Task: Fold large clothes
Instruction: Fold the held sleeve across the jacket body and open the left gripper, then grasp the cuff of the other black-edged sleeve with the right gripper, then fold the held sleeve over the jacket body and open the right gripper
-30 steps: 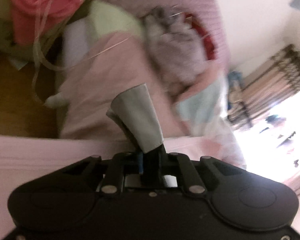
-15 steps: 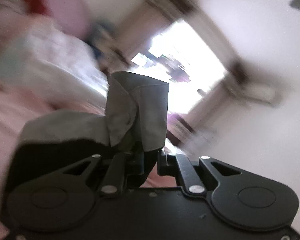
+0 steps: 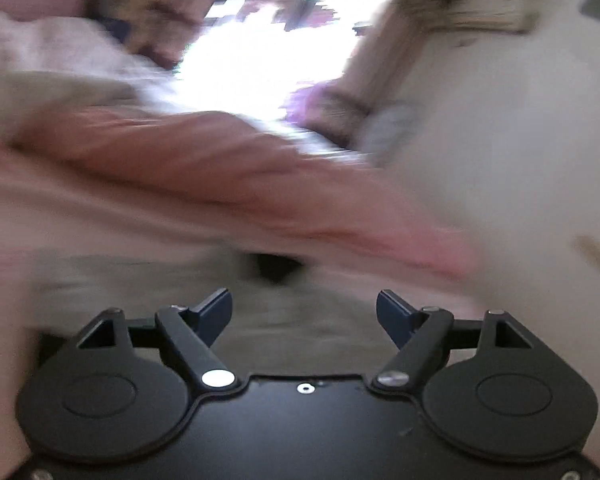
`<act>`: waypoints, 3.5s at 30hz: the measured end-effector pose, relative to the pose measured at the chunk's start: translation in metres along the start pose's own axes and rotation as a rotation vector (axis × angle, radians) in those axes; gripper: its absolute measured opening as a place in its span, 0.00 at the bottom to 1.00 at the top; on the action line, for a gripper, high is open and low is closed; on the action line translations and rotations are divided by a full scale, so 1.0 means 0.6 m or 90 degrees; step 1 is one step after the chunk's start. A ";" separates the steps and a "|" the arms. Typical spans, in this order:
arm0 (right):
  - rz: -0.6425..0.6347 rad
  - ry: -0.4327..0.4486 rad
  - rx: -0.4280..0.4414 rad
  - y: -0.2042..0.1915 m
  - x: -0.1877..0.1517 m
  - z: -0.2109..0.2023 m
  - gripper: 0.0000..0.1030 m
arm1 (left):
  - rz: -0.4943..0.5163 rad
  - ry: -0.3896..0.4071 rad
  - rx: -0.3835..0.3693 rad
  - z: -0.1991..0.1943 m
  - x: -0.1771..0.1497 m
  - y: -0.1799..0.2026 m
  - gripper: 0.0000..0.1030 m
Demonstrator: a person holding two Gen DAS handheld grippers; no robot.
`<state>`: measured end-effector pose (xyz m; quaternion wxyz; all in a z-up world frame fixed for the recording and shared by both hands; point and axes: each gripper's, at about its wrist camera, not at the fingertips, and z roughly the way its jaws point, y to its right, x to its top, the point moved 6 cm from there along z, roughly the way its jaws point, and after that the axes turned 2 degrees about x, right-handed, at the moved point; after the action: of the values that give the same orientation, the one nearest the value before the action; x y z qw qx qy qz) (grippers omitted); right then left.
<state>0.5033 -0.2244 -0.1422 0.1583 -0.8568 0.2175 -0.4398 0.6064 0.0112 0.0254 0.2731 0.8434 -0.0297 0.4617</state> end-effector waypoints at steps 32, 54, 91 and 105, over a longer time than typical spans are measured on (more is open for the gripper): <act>0.090 0.055 -0.073 0.107 0.064 0.073 0.32 | 0.149 -0.145 0.237 0.069 -0.166 -0.214 0.73; 0.042 0.030 0.017 0.061 0.073 0.094 0.35 | 0.104 -0.159 0.165 0.202 -0.146 -0.171 0.76; 0.401 0.418 -0.256 0.641 0.186 -0.233 0.02 | 0.137 -0.137 0.226 0.115 -0.143 -0.151 0.80; -0.073 0.369 0.157 -0.054 0.272 -0.168 0.02 | 0.086 -0.093 0.186 0.038 -0.118 -0.155 0.80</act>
<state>0.5127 -0.2886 0.0411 0.1674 -0.6809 0.1503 -0.6970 0.6113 0.0645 -0.0809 0.1133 0.9015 -0.0387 0.4159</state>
